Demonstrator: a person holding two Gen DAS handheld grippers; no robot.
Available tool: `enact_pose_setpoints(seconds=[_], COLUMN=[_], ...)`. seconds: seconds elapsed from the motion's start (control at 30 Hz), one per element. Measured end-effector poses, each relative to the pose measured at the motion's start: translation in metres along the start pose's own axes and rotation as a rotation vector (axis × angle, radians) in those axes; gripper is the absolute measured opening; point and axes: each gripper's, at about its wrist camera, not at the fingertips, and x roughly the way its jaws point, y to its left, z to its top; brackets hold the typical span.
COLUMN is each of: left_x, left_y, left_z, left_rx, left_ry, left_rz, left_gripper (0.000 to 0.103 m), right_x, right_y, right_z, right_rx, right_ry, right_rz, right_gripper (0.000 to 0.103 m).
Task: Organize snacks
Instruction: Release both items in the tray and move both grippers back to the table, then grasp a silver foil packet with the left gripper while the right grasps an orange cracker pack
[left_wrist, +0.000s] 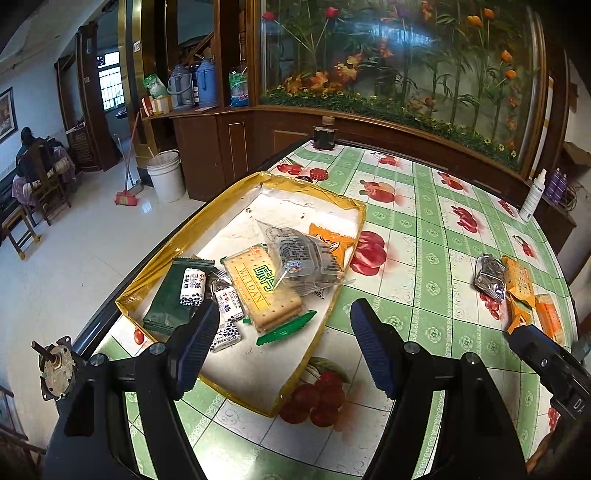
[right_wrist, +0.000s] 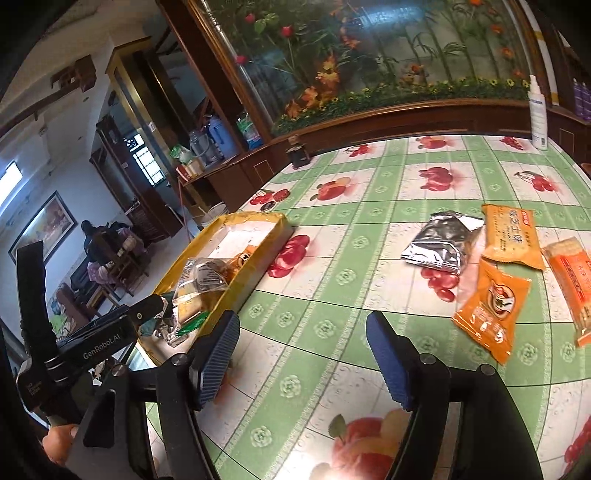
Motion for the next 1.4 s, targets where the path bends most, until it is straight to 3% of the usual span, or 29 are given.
enact_pose_setpoints(seconds=[0.47,0.9,1.17,1.4], left_x=[0.003,0.020,0.049,0.079], left_y=[-0.044,-0.142,-0.195,-0.233], left_z=[-0.015,-0.010,0.006,0.022], left_rx=[0.079,0.261,0.310,0.360], left_ry=[0.045,0.117,0.163,0.185], left_rz=[-0.066,-0.247,-0.302,-0.322], left_gripper=[0.076,0.075,0.075,0.075], right_x=[-0.038,-0.078,-0.064,-0.036], right_y=[-0.068,-0.153,-0.193,-0.216], right_z=[-0.022,-0.017,0.013,0.023], right_rx=[0.082,0.153,0.110,0.089], right_ry=[-0.016,-0.056,-0.014,0.068], right_rz=[-0.127,-0.331,-0.416,-0.432], right_gripper=[0.079,0.082,0.082,0.083])
